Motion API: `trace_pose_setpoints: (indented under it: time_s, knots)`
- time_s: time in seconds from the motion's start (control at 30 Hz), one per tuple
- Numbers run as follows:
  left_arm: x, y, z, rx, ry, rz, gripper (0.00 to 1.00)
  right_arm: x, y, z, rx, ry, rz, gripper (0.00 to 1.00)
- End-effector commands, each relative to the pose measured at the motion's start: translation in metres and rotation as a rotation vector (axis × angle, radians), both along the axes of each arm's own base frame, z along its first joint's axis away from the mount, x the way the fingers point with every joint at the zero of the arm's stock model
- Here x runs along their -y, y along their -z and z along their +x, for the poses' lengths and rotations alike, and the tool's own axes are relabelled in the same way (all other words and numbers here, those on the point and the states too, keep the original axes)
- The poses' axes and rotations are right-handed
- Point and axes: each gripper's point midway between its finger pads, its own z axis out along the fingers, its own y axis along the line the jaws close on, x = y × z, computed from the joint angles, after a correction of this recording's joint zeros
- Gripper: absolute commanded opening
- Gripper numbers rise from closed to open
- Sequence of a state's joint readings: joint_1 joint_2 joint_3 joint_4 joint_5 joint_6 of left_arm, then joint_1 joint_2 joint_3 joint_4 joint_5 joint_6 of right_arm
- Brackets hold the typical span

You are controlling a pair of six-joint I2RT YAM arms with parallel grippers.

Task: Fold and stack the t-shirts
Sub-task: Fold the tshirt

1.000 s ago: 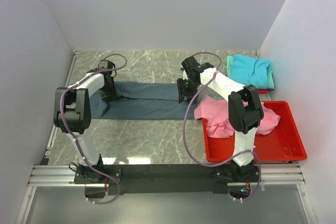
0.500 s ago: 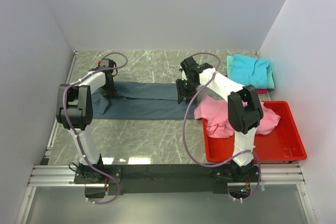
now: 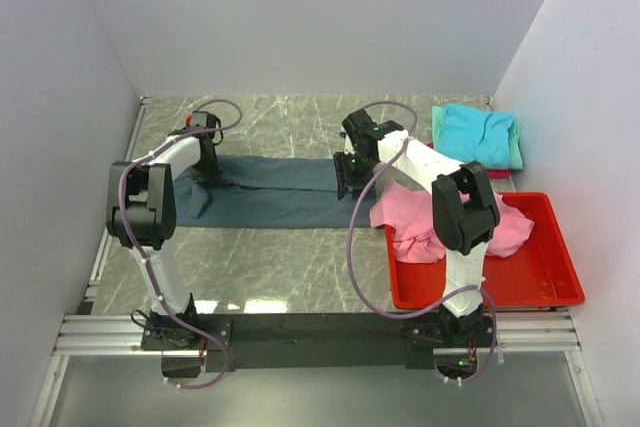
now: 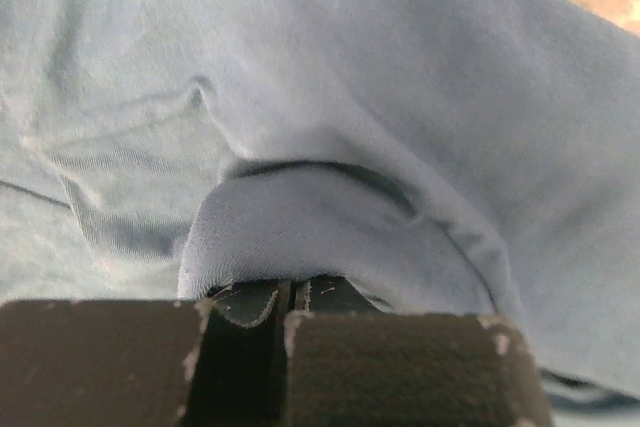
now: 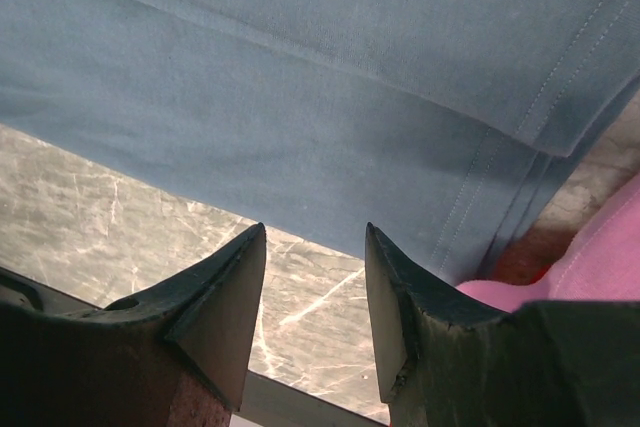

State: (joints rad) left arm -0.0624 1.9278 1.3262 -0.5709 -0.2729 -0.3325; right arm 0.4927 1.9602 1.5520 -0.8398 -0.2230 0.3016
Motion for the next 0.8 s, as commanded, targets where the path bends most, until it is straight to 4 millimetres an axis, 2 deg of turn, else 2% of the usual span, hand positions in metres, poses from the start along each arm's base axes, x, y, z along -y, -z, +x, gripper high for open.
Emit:
trace_pose_setpoints:
  time_s: [0.0, 0.07, 0.17, 0.33, 0.47, 0.67, 0.77]
  knots:
    - [0.010, -0.049, 0.005, 0.107, -0.005, -0.061, 0.00, -0.007, -0.010, 0.005, 0.028, -0.019, 0.015, 0.51]
    - [0.016, -0.063, 0.000, 0.128, 0.002, -0.096, 0.00, -0.007, -0.009, 0.005, 0.027, -0.018, 0.014, 0.51]
    - [0.017, -0.070, -0.017, 0.108, -0.004, -0.105, 0.00, -0.009, -0.008, 0.004, 0.024, -0.024, 0.017, 0.51]
    - [0.011, -0.060, -0.049, 0.027, -0.010, -0.080, 0.00, -0.013, -0.008, 0.004, 0.021, -0.035, 0.018, 0.51]
    - [0.026, -0.054, -0.068, -0.025, 0.044, -0.157, 0.00, -0.016, -0.007, 0.003, 0.020, -0.043, 0.018, 0.51]
    - [0.051, -0.059, -0.081, -0.050, 0.120, -0.289, 0.00, -0.016, -0.006, -0.001, 0.018, -0.048, 0.013, 0.51]
    - [0.046, -0.056, -0.078, -0.036, 0.098, -0.266, 0.00, -0.017, -0.005, -0.002, 0.015, -0.048, 0.020, 0.51]
